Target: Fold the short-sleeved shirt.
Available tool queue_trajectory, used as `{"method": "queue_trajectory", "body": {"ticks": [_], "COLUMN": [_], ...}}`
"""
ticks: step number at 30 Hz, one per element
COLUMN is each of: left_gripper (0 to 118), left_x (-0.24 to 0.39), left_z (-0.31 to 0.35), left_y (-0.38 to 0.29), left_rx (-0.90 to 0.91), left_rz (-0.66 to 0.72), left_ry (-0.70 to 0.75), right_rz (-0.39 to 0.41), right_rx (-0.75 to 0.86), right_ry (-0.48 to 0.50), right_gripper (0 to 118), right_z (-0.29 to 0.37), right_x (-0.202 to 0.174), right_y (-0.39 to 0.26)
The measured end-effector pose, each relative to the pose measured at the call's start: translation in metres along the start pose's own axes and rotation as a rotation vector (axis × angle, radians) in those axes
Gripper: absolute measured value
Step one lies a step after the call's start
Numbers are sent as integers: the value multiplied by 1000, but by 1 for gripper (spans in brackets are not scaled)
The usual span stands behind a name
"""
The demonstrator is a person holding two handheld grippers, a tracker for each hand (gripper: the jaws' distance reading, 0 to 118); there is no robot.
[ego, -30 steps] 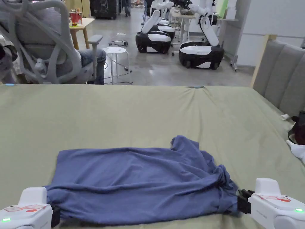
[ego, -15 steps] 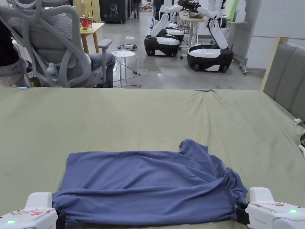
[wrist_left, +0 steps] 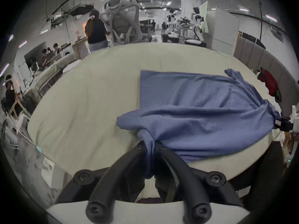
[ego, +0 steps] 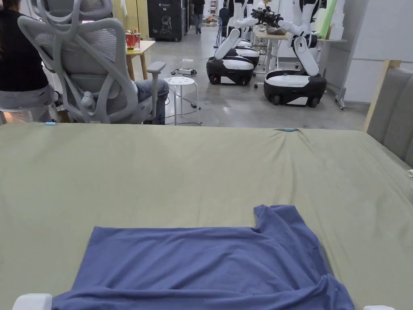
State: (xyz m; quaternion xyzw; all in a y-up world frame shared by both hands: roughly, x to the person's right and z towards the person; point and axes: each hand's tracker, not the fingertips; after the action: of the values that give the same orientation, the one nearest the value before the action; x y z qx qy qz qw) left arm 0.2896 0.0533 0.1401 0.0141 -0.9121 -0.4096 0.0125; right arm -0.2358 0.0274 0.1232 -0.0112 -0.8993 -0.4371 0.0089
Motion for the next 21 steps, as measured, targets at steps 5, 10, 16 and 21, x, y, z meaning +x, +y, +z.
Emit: {"method": "queue_trajectory", "body": {"ticks": [5, 10, 16, 21], "left_gripper": [107, 103, 20, 0], "left_x": [16, 57, 107, 112], "left_z": [32, 37, 18, 1], "left_y": [12, 47, 75, 75], "left_rx": [140, 327, 384, 324], "left_rz": [-52, -145, -178, -159], "left_ry": [59, 112, 52, 9], "right_rz": [-12, 36, 112, 136], "right_rx": [94, 296, 396, 387], "right_ry": [-57, 14, 34, 18], "right_gripper": [64, 84, 46, 0], "right_z": [28, 48, 26, 9], "right_x": [-14, -64, -119, -128], "right_y": [25, 69, 98, 106]}}
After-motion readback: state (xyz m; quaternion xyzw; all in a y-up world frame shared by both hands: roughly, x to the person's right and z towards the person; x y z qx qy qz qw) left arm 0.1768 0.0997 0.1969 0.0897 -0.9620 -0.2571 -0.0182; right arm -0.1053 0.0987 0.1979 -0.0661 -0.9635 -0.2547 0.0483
